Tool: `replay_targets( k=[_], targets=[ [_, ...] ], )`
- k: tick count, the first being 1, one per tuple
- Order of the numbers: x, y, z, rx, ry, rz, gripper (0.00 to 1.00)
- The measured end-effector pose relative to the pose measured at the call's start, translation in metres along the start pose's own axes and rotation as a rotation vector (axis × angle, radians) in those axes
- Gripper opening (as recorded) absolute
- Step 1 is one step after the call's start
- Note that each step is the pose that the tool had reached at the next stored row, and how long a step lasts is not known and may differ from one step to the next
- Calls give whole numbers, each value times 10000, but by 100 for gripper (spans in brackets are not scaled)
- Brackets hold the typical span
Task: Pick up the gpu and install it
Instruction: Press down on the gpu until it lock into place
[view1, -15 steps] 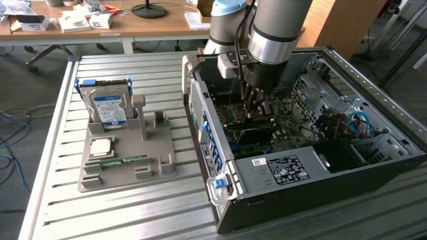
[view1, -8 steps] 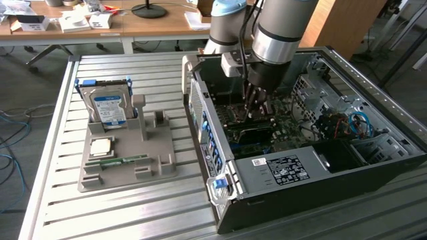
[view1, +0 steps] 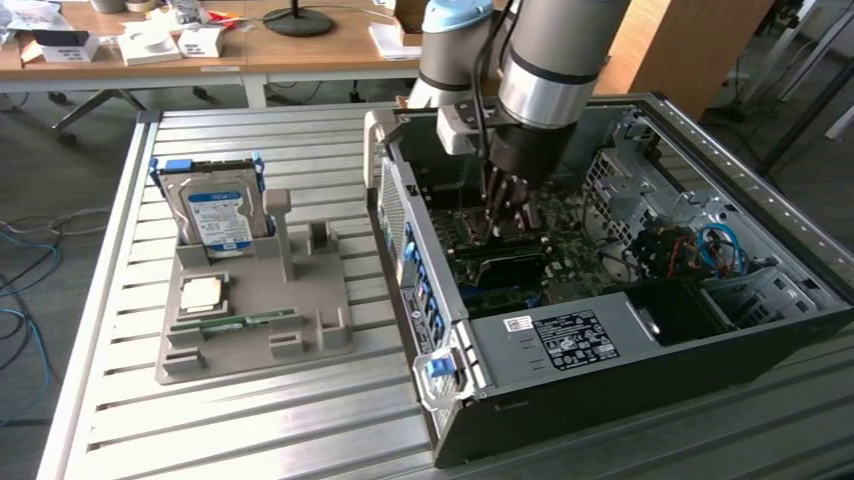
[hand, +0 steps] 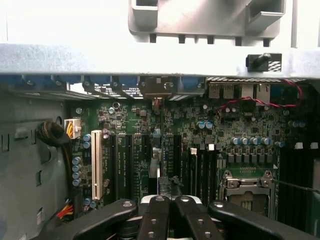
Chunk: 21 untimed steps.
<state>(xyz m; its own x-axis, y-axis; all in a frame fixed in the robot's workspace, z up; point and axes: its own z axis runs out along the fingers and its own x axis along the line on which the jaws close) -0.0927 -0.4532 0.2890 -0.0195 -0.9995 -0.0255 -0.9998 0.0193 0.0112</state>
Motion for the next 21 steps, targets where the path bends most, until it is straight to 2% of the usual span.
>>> replay_targets(
  k=[10, 16, 21],
  targets=[
    [3, 151, 1, 142, -2, -4, 11],
    [4, 231, 2, 196, -4, -5, 11],
    [7, 347, 3, 263, -5, -7, 11]
  ],
)
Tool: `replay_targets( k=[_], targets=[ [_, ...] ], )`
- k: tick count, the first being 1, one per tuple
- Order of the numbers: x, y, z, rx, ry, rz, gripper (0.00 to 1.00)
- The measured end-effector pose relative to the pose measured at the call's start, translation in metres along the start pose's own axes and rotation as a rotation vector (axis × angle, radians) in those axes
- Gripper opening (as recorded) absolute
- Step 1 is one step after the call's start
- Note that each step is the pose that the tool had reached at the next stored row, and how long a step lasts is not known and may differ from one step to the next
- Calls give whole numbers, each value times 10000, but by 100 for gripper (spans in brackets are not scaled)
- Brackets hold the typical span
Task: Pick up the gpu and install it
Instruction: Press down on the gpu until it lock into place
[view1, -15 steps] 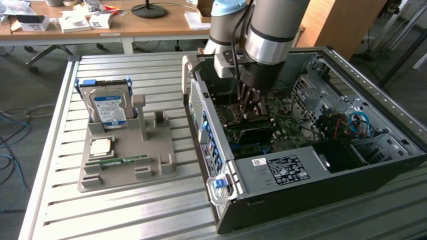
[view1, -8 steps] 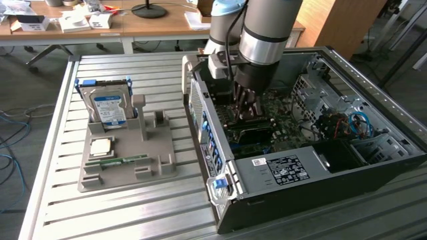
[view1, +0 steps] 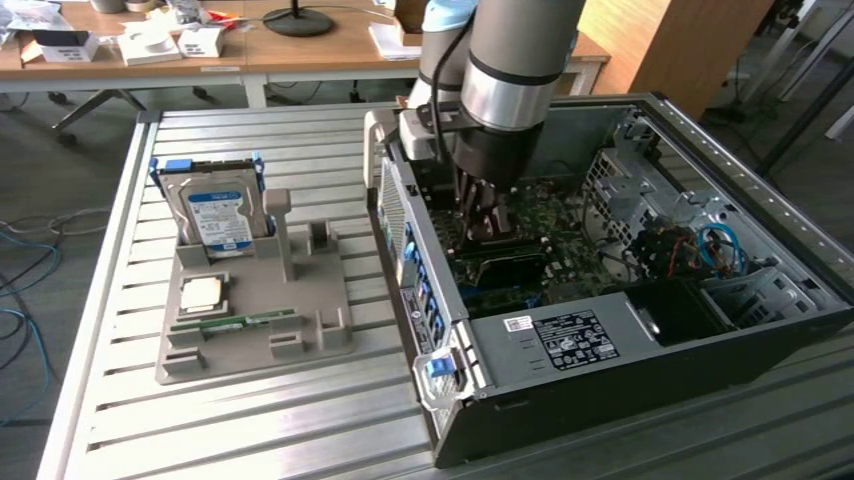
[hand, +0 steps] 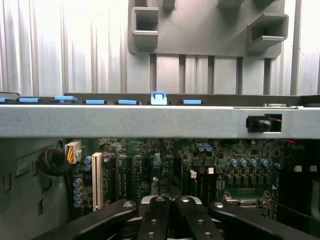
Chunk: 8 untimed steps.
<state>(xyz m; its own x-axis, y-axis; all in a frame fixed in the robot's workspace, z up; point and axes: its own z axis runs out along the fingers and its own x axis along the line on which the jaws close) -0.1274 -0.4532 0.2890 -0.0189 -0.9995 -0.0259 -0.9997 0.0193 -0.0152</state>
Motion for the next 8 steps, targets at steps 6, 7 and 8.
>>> replay_targets(
  k=[6, 7, 8],
  targets=[
    [1, 72, -1, 36, 0, -1, 11],
    [1, 83, -1, 40, -1, -1, 11],
    [2, 94, -2, 44, -1, -1, 11]
  ],
)
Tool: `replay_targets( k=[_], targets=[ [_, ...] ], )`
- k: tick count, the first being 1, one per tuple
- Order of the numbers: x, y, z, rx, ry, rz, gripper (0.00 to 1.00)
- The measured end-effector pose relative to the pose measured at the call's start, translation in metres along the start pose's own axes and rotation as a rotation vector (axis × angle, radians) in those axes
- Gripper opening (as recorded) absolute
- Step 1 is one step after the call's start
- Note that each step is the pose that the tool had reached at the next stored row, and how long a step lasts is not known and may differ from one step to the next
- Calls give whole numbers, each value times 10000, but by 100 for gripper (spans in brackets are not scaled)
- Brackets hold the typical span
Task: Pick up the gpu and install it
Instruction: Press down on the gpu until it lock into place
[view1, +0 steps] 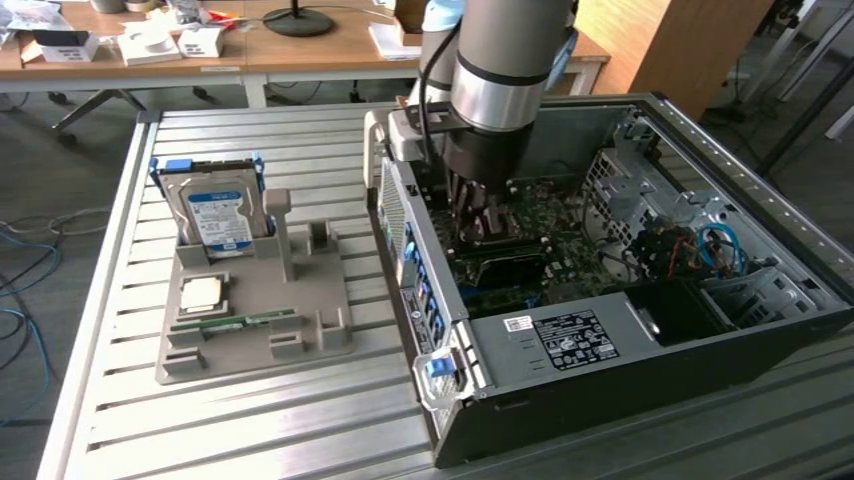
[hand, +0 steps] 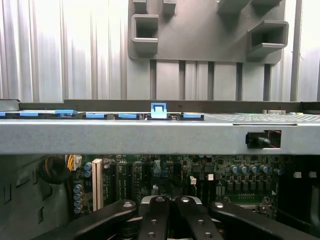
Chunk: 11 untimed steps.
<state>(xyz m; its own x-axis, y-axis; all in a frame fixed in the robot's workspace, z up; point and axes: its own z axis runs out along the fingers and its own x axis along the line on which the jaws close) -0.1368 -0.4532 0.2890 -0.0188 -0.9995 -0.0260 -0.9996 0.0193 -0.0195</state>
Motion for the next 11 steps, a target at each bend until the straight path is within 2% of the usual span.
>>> replay_targets(
  k=[11],
  targets=[
    [2, 115, -2, 54, -1, -1, 11]
  ],
)
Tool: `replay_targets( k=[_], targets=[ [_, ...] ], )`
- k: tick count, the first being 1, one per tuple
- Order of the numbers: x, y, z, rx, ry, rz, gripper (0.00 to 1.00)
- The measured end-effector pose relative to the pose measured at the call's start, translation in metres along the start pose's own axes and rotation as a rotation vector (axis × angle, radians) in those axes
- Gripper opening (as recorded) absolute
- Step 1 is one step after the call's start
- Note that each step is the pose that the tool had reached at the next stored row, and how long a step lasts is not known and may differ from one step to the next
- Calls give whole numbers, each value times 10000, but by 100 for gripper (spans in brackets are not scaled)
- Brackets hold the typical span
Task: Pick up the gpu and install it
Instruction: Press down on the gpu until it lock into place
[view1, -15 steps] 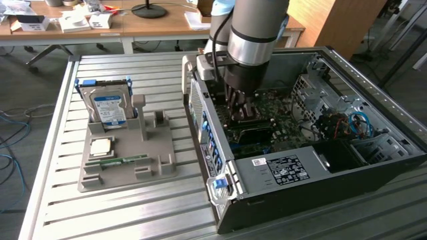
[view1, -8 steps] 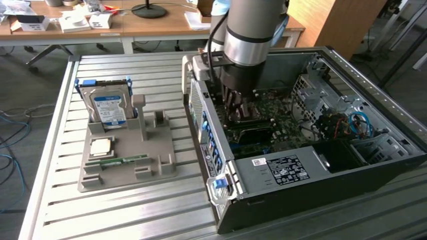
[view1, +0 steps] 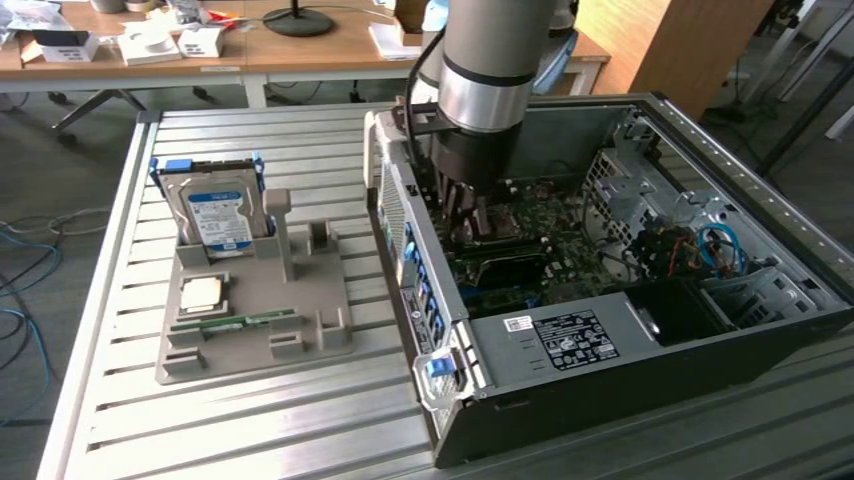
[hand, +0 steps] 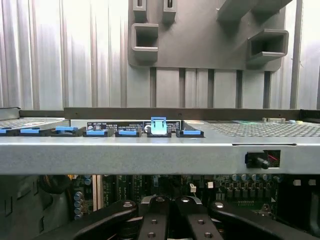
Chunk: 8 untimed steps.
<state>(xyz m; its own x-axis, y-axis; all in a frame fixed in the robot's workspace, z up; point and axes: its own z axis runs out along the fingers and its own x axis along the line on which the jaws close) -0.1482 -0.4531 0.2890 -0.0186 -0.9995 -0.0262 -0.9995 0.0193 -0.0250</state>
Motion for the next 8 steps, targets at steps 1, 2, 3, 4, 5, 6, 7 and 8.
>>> replay_targets(
  k=[1, 2, 3, 4, 5, 6, 7, 8],
  targets=[
    [0, 9, 0, 4, 0, 0, 11],
    [0, 17, 0, 7, 0, 0, 11],
    [0, 24, -1, 10, 0, 0, 11],
    [1, 30, -1, 12, 0, 0, 11],
    [1, 37, -1, 14, 0, 1, 11],
    [1, 43, -1, 17, 0, 0, 11],
    [1, 49, -1, 18, 0, 0, 11],
    [1, 54, -1, 20, 0, 0, 11]
  ],
)
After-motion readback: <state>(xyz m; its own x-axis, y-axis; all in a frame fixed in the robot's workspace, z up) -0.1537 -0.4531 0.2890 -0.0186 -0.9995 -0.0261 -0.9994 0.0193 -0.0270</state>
